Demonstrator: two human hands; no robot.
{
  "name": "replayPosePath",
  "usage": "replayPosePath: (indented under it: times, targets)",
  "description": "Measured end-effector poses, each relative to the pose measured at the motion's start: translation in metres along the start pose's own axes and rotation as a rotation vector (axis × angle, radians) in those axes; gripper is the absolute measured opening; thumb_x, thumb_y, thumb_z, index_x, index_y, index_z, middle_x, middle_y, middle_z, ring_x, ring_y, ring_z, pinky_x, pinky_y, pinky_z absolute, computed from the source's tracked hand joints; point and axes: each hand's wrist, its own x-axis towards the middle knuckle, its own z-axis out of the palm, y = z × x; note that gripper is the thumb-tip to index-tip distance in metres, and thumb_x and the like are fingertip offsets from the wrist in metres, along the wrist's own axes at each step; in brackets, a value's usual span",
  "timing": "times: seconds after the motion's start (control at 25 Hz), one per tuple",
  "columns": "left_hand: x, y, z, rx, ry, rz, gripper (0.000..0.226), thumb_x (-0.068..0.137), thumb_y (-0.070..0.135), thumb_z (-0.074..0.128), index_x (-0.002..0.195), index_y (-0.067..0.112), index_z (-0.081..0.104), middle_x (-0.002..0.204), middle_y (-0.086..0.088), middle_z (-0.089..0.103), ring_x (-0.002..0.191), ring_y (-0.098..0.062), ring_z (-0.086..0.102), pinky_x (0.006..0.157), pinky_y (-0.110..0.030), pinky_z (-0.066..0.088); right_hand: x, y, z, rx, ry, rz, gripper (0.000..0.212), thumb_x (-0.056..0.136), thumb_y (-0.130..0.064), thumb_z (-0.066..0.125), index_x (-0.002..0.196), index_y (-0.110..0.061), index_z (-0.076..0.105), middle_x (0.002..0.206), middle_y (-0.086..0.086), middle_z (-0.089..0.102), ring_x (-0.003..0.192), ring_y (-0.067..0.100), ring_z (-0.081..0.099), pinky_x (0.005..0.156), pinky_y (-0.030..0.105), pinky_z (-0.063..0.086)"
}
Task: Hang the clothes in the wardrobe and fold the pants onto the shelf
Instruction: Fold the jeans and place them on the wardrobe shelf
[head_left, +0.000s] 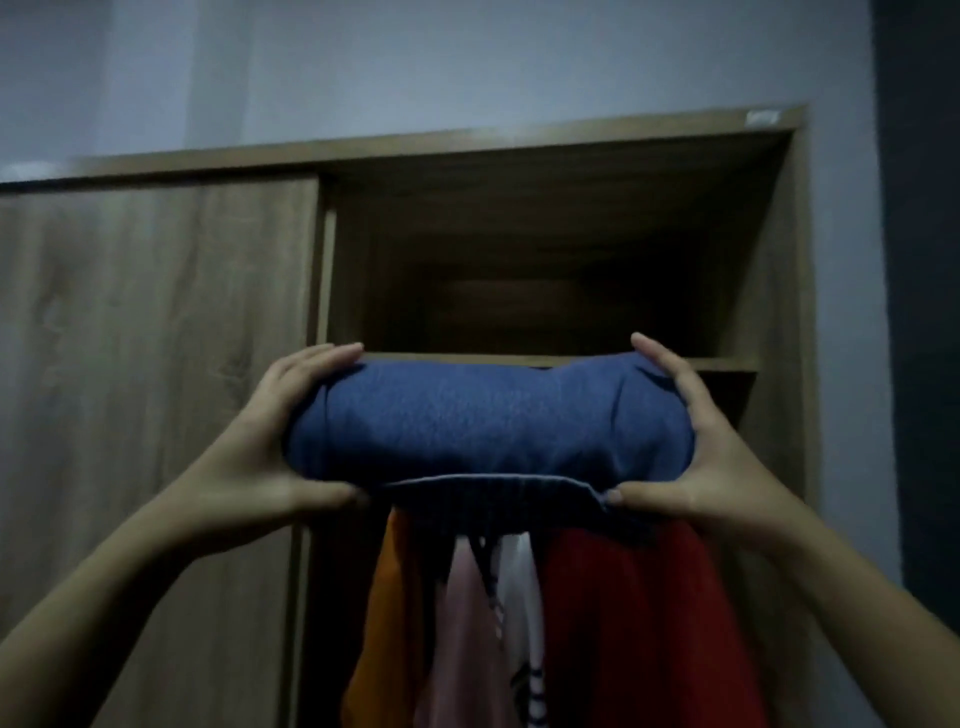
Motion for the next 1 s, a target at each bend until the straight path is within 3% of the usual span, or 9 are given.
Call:
replayPosePath:
  times: [0.12, 0.24, 0.32, 0.4, 0.48, 0.56, 0.68, 0.84, 1.0]
  targets:
    - [0.059, -0.004, 0.026, 0.185, 0.248, 0.148, 0.087, 0.056, 0.039, 0.078, 0.134, 0.025, 0.043, 0.124, 0.002, 0.048, 0.113, 0.004, 0.047, 0.098, -0.014, 0.039, 0.025, 0.017, -0.036, -0.175, 0.075, -0.035, 0.113, 0.046, -0.032, 0.085, 0.140, -0.044, 0.024, 0.139, -0.029, 0.031, 0.123, -0.016, 0.038, 0.091, 0.003, 0.040]
    - [0.109, -0.017, 0.059, 0.364, 0.356, 0.157, 0.081, 0.056, 0.012, 0.087, 0.129, 0.010, 0.053, 0.118, -0.018, 0.054, 0.105, -0.025, 0.057, 0.089, -0.030, 0.044, 0.048, 0.041, -0.068, -0.488, 0.265, -0.117, 0.104, 0.055, -0.014, 0.086, 0.142, -0.029, 0.031, 0.136, -0.012, 0.045, 0.116, -0.006, 0.048, 0.091, 0.000, 0.034]
    - [0.129, -0.034, 0.081, 0.484, 0.385, 0.185, 0.076, 0.058, 0.012, 0.086, 0.126, 0.012, 0.052, 0.116, -0.020, 0.056, 0.101, -0.037, 0.058, 0.082, -0.046, 0.052, 0.059, 0.061, -0.083, -0.779, 0.384, -0.212, 0.092, 0.058, -0.011, 0.085, 0.138, -0.024, 0.041, 0.124, 0.014, 0.057, 0.108, 0.025, 0.059, 0.089, 0.018, 0.043]
    - [0.150, -0.052, 0.100, 0.684, 0.464, 0.258, 0.068, 0.062, 0.018, 0.081, 0.124, 0.012, 0.052, 0.119, -0.020, 0.059, 0.109, -0.042, 0.054, 0.078, -0.057, 0.052, 0.071, 0.084, -0.097, -1.126, 0.512, -0.271, 0.080, 0.059, -0.019, 0.084, 0.130, -0.024, 0.049, 0.108, 0.021, 0.055, 0.094, 0.038, 0.055, 0.079, 0.039, 0.047]
    - [0.176, -0.067, 0.118, 0.772, 0.536, 0.366, 0.060, 0.066, 0.016, 0.075, 0.121, 0.006, 0.054, 0.126, -0.021, 0.057, 0.120, -0.045, 0.047, 0.088, -0.059, 0.046, 0.087, 0.105, -0.106, -1.331, 0.605, -0.283, 0.063, 0.061, -0.025, 0.076, 0.120, -0.018, 0.059, 0.112, 0.020, 0.044, 0.101, 0.037, 0.043, 0.087, 0.047, 0.040]
    - [0.203, -0.075, 0.131, 0.765, 0.591, 0.446, 0.059, 0.068, 0.007, 0.075, 0.122, 0.003, 0.052, 0.127, -0.022, 0.057, 0.118, -0.044, 0.050, 0.091, -0.056, 0.045, 0.107, 0.118, -0.111, -1.371, 0.595, -0.349, 0.049, 0.061, -0.018, 0.072, 0.108, -0.009, 0.062, 0.126, 0.021, 0.049, 0.118, 0.037, 0.043, 0.105, 0.052, 0.028]
    - [0.238, -0.083, 0.139, 0.735, 0.646, 0.425, 0.065, 0.065, 0.000, 0.078, 0.123, 0.002, 0.050, 0.120, -0.024, 0.059, 0.105, -0.041, 0.057, 0.076, -0.049, 0.054, 0.140, 0.123, -0.123, -1.339, 0.587, -0.319, 0.049, 0.061, -0.004, 0.077, 0.107, -0.004, 0.059, 0.112, 0.019, 0.064, 0.106, 0.038, 0.060, 0.100, 0.049, 0.039]
    - [0.281, -0.107, 0.149, 0.751, 0.479, 0.385, 0.072, 0.055, 0.002, 0.083, 0.119, 0.002, 0.052, 0.115, -0.022, 0.060, 0.094, -0.040, 0.060, 0.065, -0.048, 0.056, 0.172, 0.144, -0.142, -1.396, 0.424, -0.223, 0.063, 0.060, -0.007, 0.079, 0.118, -0.006, 0.056, 0.101, 0.018, 0.066, 0.083, 0.038, 0.062, 0.074, 0.043, 0.052]
    - [0.289, -0.132, 0.185, 0.622, -0.028, 0.307, 0.067, 0.065, 0.022, 0.082, 0.123, 0.014, 0.049, 0.116, -0.011, 0.056, 0.099, -0.031, 0.058, 0.081, -0.043, 0.052, 0.160, 0.181, -0.148, -1.133, -0.037, 0.151, 0.061, 0.078, -0.020, 0.069, 0.132, -0.029, 0.044, 0.121, 0.003, 0.056, 0.110, 0.025, 0.056, 0.090, 0.039, 0.048]
